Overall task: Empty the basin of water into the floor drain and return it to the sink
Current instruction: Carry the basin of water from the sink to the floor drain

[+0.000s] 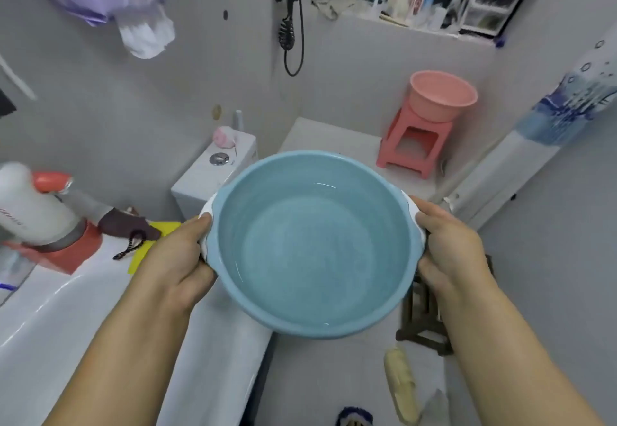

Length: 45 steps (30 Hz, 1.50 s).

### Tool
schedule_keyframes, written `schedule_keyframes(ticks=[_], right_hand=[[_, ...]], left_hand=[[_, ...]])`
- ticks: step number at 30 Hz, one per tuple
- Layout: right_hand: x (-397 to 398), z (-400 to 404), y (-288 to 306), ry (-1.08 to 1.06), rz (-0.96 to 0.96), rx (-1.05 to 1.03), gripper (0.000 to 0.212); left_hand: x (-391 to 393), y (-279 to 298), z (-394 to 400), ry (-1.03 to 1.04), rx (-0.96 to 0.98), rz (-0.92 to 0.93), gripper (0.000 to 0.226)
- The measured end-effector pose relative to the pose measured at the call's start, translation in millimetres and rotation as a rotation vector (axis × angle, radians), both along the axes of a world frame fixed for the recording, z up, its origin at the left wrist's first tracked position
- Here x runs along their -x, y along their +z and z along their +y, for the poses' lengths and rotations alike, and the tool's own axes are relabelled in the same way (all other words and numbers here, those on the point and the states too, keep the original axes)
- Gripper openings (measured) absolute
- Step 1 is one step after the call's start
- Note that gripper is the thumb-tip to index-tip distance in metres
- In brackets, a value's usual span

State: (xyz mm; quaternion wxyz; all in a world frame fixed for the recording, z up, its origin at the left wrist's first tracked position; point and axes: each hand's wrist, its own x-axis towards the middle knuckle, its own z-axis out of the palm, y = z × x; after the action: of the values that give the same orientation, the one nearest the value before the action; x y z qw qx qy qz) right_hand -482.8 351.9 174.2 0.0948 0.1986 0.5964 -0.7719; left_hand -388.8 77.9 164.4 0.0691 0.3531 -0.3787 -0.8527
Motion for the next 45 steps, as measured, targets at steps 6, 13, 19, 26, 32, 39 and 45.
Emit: schedule_keyframes(ticks=[6,13,19,26,32,39,45], right_hand=[[18.2,31.7,3.9,-0.119,-0.012,0.005,0.031],[64.1,68.9,-1.7,-0.205,-0.026,0.035,0.028],[123.0,101.3,-3.1,-0.183,-0.023,0.101,0.031],[199.1,139.5,6.4,-0.143,-0.016,0.127,0.033],[266.4,163.6,4.7,-0.189,-0.012,0.125,0.031],[342.8,171.8,-1.8,-0.255,0.005,0.068,0.034],[414.5,167.8,-0.2,-0.329,-0.020,-0.029,0.033]], left_hand=[[44.7,0.9,23.7,-0.081,-0.022,-0.034,0.037],[98.2,1.8,57.6,-0.135,0.023,-0.086,0.010],[149.0,12.4,89.8,-0.084,0.044,-0.101,0.030],[217.8,31.9,134.3,-0.042,0.093,-0.092,0.023],[293.8,31.9,158.6,-0.069,0.112,-0.081,0.026],[389.5,12.9,161.3,-0.122,0.086,-0.085,0.020],[485.2,1.1,153.4,-0.224,0.076,-0.134,0.027]])
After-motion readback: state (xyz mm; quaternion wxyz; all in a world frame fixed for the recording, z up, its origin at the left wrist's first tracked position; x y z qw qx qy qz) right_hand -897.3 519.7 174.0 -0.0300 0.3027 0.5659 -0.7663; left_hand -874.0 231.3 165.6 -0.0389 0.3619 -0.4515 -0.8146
